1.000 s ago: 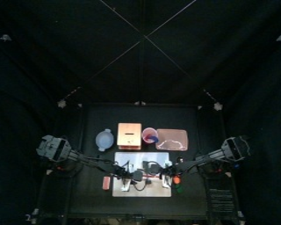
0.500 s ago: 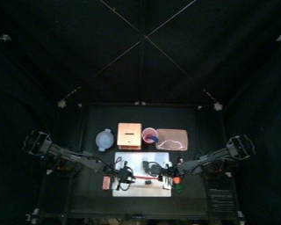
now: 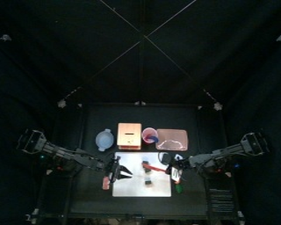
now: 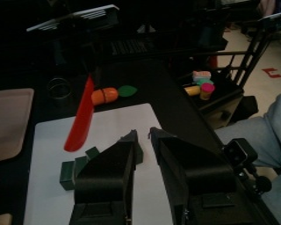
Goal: Place sushi on board then cut the sushi with the knife then place the pieces on the plate
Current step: Cut the sushi into 4 pieces
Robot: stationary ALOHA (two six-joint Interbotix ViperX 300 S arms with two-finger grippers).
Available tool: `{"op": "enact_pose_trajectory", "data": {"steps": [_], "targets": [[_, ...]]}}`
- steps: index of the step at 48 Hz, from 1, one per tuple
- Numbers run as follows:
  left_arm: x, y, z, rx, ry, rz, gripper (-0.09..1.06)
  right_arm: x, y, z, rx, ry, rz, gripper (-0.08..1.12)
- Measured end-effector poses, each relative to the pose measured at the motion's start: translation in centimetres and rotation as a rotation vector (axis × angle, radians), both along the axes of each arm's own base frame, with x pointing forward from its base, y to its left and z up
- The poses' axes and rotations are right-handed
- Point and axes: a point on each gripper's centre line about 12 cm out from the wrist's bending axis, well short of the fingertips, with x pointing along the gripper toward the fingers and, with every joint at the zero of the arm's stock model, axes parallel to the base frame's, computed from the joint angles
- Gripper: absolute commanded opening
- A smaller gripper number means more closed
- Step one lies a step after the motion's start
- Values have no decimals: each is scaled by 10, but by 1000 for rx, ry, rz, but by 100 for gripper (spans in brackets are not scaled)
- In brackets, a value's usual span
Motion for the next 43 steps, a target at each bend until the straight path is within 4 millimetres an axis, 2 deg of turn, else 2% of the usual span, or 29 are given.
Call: {"op": "enact_pose_trajectory", "data": {"steps": [7, 20, 43], "targets": [[0, 9, -6, 0, 17, 27, 62, -12, -8, -5, 62, -7, -122, 50], [8, 17, -29, 11, 82, 58, 62, -17, -10, -27, 199, 11, -318, 50], [6, 19, -39, 18, 111, 61, 62, -11, -9, -60, 226, 110, -413, 53]]}}
